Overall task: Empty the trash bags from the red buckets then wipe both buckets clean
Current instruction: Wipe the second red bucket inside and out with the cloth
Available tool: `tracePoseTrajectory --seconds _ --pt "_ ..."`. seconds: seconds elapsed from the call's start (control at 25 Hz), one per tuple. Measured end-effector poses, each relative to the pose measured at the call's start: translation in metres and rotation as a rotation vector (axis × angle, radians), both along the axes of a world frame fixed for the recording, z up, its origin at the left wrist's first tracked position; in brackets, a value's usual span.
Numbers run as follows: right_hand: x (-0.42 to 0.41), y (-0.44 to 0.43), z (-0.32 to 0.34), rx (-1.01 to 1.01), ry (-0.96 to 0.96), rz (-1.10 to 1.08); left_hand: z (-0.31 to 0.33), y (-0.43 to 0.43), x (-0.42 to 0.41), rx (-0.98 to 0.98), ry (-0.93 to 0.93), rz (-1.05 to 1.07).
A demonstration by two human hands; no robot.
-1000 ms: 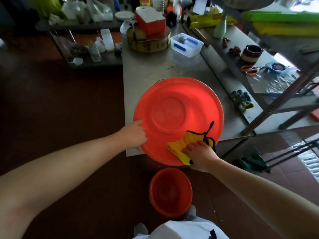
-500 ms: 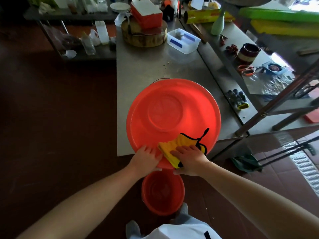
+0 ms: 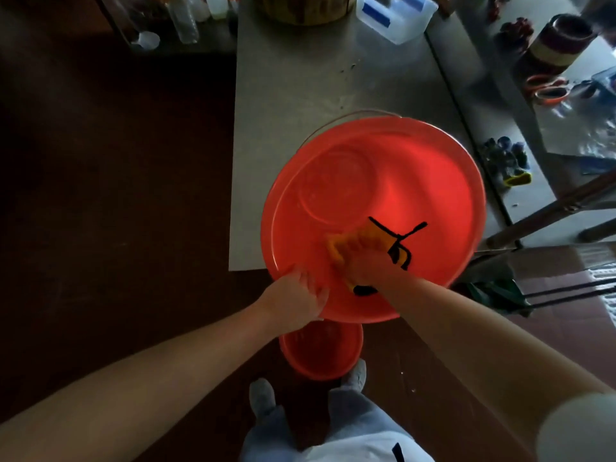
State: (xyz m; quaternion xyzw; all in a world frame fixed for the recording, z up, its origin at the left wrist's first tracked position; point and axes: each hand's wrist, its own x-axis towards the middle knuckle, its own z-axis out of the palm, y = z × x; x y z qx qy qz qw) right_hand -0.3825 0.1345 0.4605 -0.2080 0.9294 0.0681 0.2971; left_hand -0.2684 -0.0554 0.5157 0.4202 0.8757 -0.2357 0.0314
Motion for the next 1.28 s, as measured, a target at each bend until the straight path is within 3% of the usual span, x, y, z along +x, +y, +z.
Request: tracePoseTrajectory --seconds 0.12,0.24,0.4,0.48,0.6,0.76,0.96,1.04,1.12,1.2,1.28 --pt "-0.037 0.027 -0.005 0.102 0.19 0.001 0.006 -0.002 0.003 0.009 0.008 0.018" --pt "-0.046 0.024 -0.008 0.244 0.106 0.022 0.015 0.003 0.0 0.016 0.013 0.014" --pt "-0.03 -0.038 -0.016 -0.095 -0.287 -0.217 0.02 0.007 -0.006 0.021 -0.018 -0.032" --pt "-0.022 -0.057 -0.017 -0.205 -0.355 -0.268 0.021 0.005 -0.004 0.025 -0.027 -0.007" --pt "-0.025 -0.036 -0.012 -0.158 -0.239 -0.135 0.022 0.006 -0.002 0.024 -0.029 0.04" --pt "-0.053 0.019 0.0 0.098 0.153 0.008 0.016 0.009 0.003 0.019 -0.027 0.065" --pt "-0.024 0.001 -0.006 0.1 -0.047 -0.059 0.013 0.009 0.0 -0.02 -0.059 -0.051" --pt "-0.006 -0.032 -0.003 -0.036 -0.257 -0.134 0.015 0.007 -0.002 0.003 -0.061 -0.091" --pt "0.006 -0.045 -0.004 -0.174 -0.326 -0.175 0.016 0.006 0.0 0.017 -0.048 -0.074" --pt "0.008 -0.027 -0.001 -0.131 -0.231 -0.095 0.015 0.005 0.003 0.015 -0.022 -0.058" --pt "0.001 0.01 0.001 0.01 0.04 0.026 0.01 0.004 0.006 0.005 -0.026 -0.058"
